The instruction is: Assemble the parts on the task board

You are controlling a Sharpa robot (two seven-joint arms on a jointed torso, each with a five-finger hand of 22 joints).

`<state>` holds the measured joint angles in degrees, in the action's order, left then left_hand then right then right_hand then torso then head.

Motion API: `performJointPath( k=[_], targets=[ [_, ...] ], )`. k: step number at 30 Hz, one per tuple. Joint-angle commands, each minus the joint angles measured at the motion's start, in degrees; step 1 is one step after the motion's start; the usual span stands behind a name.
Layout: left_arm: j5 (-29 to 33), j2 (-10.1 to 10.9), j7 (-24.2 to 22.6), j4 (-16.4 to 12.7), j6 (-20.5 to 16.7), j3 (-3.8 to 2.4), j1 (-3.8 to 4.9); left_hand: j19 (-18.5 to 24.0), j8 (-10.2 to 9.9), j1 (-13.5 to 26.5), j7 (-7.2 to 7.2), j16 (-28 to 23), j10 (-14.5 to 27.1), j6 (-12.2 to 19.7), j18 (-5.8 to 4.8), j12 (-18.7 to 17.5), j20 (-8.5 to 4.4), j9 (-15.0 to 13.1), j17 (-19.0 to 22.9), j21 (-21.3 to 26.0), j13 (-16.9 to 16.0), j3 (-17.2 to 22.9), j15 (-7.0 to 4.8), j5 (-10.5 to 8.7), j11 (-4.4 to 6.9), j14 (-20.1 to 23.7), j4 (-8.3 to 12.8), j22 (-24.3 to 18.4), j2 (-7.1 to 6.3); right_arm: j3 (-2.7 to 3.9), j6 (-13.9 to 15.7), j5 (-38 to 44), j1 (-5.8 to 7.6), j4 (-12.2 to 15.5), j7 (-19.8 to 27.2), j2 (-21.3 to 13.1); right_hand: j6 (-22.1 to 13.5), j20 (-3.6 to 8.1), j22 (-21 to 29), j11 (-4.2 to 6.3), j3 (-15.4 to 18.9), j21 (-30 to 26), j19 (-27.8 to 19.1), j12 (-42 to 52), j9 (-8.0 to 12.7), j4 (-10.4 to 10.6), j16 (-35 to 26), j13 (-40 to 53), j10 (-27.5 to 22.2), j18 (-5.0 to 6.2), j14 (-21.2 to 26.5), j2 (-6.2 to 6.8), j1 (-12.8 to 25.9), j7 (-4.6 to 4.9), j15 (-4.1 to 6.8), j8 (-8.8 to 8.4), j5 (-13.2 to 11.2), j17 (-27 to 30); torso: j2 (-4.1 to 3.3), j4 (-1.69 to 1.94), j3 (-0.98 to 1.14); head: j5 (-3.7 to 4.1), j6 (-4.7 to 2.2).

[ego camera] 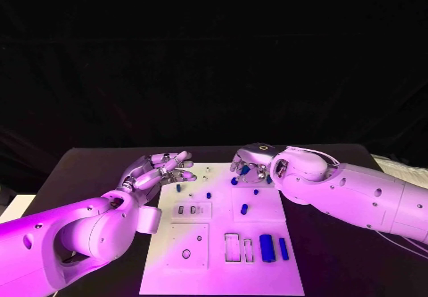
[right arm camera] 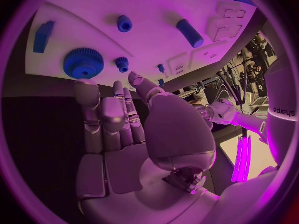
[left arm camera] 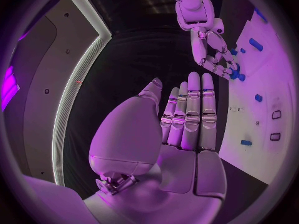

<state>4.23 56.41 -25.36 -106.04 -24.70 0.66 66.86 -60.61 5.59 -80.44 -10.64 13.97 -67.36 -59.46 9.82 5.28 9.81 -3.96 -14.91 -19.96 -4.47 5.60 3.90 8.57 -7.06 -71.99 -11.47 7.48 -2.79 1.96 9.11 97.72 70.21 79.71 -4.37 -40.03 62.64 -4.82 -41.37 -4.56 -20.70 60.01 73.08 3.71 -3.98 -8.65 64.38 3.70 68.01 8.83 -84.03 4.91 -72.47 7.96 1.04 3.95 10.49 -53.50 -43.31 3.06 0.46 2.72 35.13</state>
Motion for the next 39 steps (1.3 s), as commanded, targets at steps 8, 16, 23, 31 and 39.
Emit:
performJointPath(
  k=[8, 16, 23, 31, 39],
  targets=[
    [0.2, 0.0, 0.0, -0.3, 1.4, -0.06, 0.29, 0.0, -0.5, -0.1, -0.46, -0.5, 0.2, 0.1, 0.57, -0.4, 0.35, 0.1, -0.3, 0.3, 0.1, 0.1, 0.04, -0.36, -0.32, 0.3, 0.1, -0.1, -0.29, -0.03, -4.4, 2.6, 0.04, -1.0, -0.9, 1.1, -0.7, -0.24, -2.2, -0.02, -0.5, 2.0, 0.4, -0.1, 0.0, 0.9, 2.0, -0.1, -0.9, -0.94, -2.1, 0.87, -0.2, 0.06, -0.49, -0.31, -0.5, -1.9, -0.81, 0.36, -0.01, -0.01, -0.19],
    [0.2, 0.5, 0.0, -0.5, 1.4, -0.07, 0.51, 0.1, -0.8, -0.1, -0.62, -0.6, 0.5, 0.4, 0.57, -0.8, 0.43, 0.1, -0.6, 0.4, 0.2, 0.1, 0.13, -0.36, -0.48, 0.4, 0.2, -0.1, -0.3, -0.1, -5.2, 3.1, 0.01, -1.7, -1.5, 1.7, -0.7, -0.3, -2.8, -0.06, -0.6, 2.6, 0.3, -0.1, 0.0, 1.3, 2.7, -0.1, -1.0, -0.99, -2.1, 0.87, -0.2, 0.12, -0.53, -0.29, -0.7, -2.7, -1.16, 0.41, 0.04, -0.05, -0.16],
    [0.2, 0.7, 0.2, -0.5, 1.5, -0.07, 0.65, 0.1, -0.9, -0.1, -0.65, -0.7, 0.6, 0.4, 0.58, -0.9, 0.45, 0.1, -0.6, 0.4, 0.2, 0.1, 0.15, -0.36, -0.51, 0.4, 0.2, -0.2, -0.29, -0.12, -5.2, 4.2, 0.0, -1.8, -2.3, 1.7, -0.3, -0.35, -4.6, 0.04, -1.3, 4.1, 0.5, 0.0, -0.2, 1.9, 4.1, 0.0, -0.5, -1.17, -2.1, 0.55, -0.6, 0.0, -0.49, -0.13, -0.9, -4.0, -1.3, 0.45, 0.05, -0.08, -0.14],
    [0.2, 0.8, 0.3, -0.5, 1.6, -0.07, 0.7, 0.1, -0.9, -0.1, -0.67, -0.7, 0.7, 0.4, 0.58, -0.9, 0.46, 0.1, -0.7, 0.4, 0.2, 0.1, 0.17, -0.36, -0.53, 0.4, 0.2, -0.2, -0.27, -0.13, -5.6, 4.3, -0.01, -1.9, -2.1, 2.0, 1.1, -0.21, -6.3, 0.39, -2.8, 5.7, 0.6, 0.2, -0.4, 2.6, 5.5, 0.0, 0.9, -1.33, -2.0, -0.2, -1.3, -0.31, -0.26, 0.15, -2.5, -5.2, -1.55, 0.51, 0.04, -0.03, -0.25],
    [0.2, 0.7, 0.5, -0.4, 1.6, -0.07, 0.71, 0.1, -0.9, -0.1, -0.68, -0.7, 0.7, 0.4, 0.58, -1.0, 0.47, 0.1, -0.7, 0.4, 0.2, 0.1, 0.18, -0.36, -0.55, 0.4, 0.2, -0.2, -0.26, -0.14, -5.0, 3.9, -0.03, -2.0, -1.6, 2.2, 2.9, 0.04, -8.0, 0.9, -3.5, 7.0, 0.9, 0.4, -0.8, 3.9, 6.7, 0.1, 2.6, -1.53, -2.1, -0.74, -1.0, -0.83, 0.08, 0.67, -3.3, -6.5, -1.71, 0.57, 0.02, 0.0, -0.35]
  ],
)
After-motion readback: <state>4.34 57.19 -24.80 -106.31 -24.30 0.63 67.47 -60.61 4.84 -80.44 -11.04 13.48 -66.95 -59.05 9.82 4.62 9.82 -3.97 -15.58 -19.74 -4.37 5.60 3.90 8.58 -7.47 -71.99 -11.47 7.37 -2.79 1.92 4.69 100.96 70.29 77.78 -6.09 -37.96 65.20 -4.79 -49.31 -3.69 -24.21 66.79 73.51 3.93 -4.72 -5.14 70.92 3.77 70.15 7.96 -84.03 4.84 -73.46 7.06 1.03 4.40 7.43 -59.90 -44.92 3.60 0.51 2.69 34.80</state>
